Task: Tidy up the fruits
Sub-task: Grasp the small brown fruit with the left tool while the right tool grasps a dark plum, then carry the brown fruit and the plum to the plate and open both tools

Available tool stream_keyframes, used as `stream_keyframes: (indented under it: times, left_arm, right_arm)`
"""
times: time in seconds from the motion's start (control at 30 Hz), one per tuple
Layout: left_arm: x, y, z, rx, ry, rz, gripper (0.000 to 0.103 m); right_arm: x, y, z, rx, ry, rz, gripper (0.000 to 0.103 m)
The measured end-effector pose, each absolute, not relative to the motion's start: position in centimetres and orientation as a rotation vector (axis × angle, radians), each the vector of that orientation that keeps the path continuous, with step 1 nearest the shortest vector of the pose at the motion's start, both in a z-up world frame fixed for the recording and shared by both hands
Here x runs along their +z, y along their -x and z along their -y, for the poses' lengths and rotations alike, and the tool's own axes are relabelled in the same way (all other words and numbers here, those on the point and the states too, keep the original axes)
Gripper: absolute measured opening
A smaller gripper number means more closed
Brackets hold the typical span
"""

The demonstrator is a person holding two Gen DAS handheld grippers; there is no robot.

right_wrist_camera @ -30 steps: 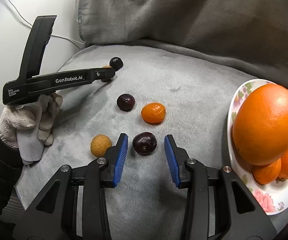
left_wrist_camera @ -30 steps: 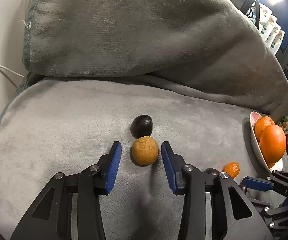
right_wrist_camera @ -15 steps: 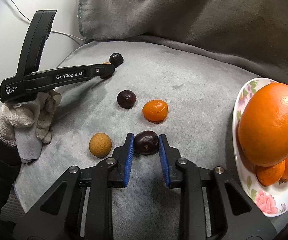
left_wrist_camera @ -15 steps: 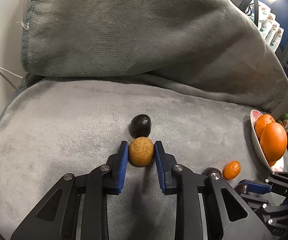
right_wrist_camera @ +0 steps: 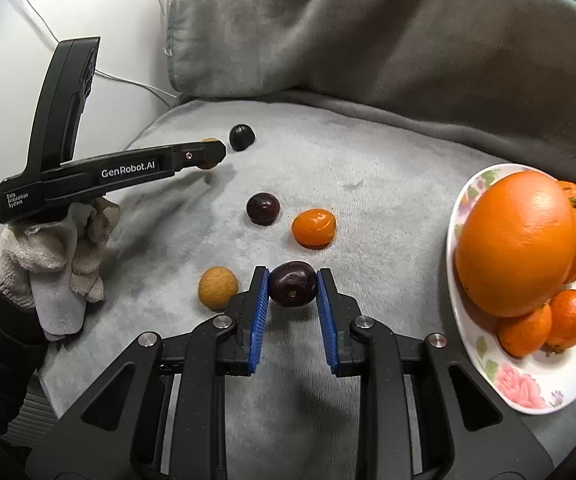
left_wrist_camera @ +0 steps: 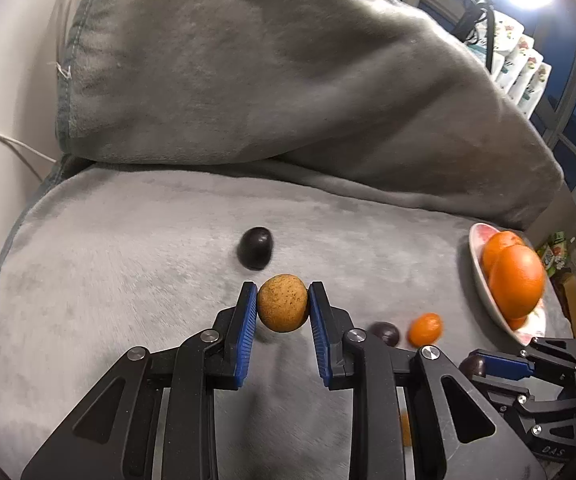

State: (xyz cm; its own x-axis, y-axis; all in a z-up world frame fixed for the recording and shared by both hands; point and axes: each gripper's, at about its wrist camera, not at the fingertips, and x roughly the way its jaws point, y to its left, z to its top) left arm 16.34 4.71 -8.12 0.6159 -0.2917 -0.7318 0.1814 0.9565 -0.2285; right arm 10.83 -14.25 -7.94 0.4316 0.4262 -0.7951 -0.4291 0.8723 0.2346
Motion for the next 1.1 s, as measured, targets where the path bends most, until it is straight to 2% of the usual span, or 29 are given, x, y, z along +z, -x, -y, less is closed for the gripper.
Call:
stream_keyframes:
  times: [0.57, 1.1]
  left_arm:
    - [-3.6, -11.9, -1.0, -0.391, 0.117, -0.773, 0.024]
    - [-2.2, -9.8, 5.4, -0.538, 0.1, -0.755, 0.024]
  right_arm:
    - [-4.5, -7.8, 18.7, 0.484, -0.03, -0.889, 0.025]
    - [-2.6, -6.2, 26.2, 0.352, -0.097, -0.832, 0.025]
